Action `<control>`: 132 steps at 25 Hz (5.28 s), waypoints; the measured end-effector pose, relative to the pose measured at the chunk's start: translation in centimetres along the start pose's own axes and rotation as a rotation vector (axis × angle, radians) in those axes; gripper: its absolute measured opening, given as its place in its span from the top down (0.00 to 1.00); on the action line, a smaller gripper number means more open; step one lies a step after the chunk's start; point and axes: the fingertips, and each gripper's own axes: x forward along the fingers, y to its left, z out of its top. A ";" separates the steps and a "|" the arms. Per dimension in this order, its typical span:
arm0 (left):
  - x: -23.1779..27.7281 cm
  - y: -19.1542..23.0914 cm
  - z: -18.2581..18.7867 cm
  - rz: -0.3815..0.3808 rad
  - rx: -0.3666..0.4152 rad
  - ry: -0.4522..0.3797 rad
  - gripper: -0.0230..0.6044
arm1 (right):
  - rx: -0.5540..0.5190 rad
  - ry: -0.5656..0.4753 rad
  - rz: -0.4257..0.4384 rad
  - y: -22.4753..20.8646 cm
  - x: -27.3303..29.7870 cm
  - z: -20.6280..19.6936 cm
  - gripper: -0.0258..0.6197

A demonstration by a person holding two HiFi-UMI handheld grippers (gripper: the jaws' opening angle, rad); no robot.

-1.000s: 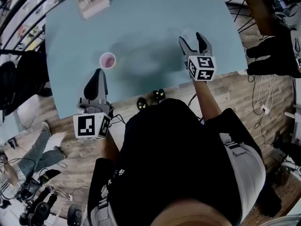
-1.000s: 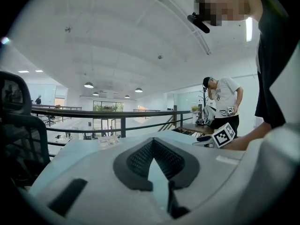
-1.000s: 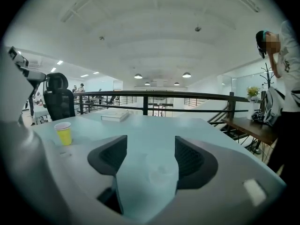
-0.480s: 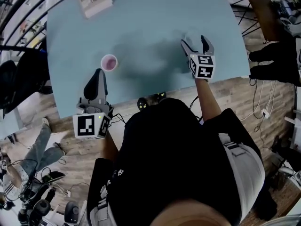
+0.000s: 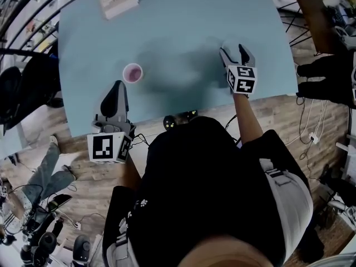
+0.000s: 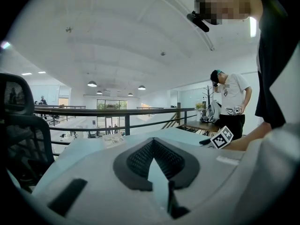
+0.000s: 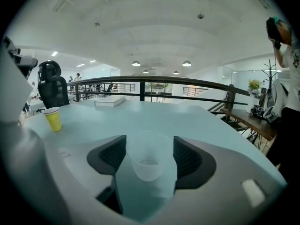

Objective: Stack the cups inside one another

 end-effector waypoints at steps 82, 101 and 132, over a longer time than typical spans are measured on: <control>-20.0 6.5 -3.9 0.510 -0.142 -0.054 0.98 | -0.378 -0.092 0.829 38.5 -0.7 6.6 0.46; -17.5 4.8 -3.6 0.412 -0.127 -0.056 0.98 | -0.187 -0.245 0.824 34.9 -4.4 10.9 0.64; -5.6 -0.4 -1.4 0.022 -0.059 -0.052 0.98 | -0.045 -0.383 0.586 21.0 -10.0 12.4 0.94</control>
